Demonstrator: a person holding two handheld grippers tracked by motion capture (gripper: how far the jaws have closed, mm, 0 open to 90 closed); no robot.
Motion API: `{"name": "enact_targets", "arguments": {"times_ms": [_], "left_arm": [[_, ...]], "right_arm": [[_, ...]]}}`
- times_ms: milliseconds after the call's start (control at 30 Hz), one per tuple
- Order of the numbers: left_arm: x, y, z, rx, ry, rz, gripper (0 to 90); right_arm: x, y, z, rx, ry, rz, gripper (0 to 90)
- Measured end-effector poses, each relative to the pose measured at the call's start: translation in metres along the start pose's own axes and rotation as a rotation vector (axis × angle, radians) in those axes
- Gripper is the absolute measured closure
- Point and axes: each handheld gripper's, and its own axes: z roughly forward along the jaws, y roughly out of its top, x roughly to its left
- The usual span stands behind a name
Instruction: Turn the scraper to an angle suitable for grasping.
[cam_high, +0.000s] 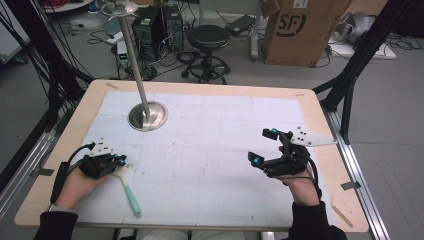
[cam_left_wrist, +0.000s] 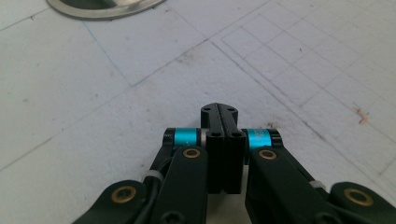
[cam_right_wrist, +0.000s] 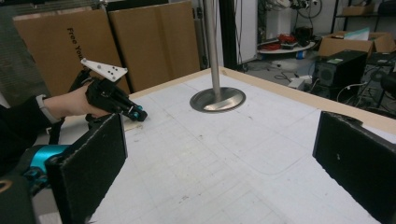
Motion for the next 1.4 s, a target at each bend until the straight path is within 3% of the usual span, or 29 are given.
{"name": "enact_targets", "arguments": {"times_ms": [133,633,800,967,1067,1233,1400], "left_arm": [[0.0,-0.005,-0.007,0.01,0.002,-0.029,89.9],[-0.009,-0.022,-0.031,0.042,0.044,-0.075,89.9],[-0.009,-0.029,-0.039,0.041,0.043,-0.091,89.9],[-0.014,-0.033,-0.046,0.046,0.074,-0.098,89.9],[-0.016,-0.033,-0.056,-0.012,0.047,-0.119,89.9],[-0.034,-0.036,-0.077,-0.084,-0.006,-0.098,89.9],[-0.058,-0.04,-0.077,-0.069,-0.07,-0.054,89.9]], "right_arm": [[-0.001,0.002,0.008,0.004,0.014,-0.004,1.8],[-0.004,0.01,0.039,0.007,0.084,0.003,1.8],[-0.006,0.012,0.042,-0.005,0.092,0.005,1.8],[-0.007,0.014,0.042,-0.017,0.091,0.007,1.8],[-0.006,0.016,0.041,-0.017,0.091,-0.005,1.8],[-0.006,0.016,0.04,-0.015,0.088,-0.002,1.8],[-0.006,0.015,0.04,-0.012,0.086,-0.001,1.8]]}}
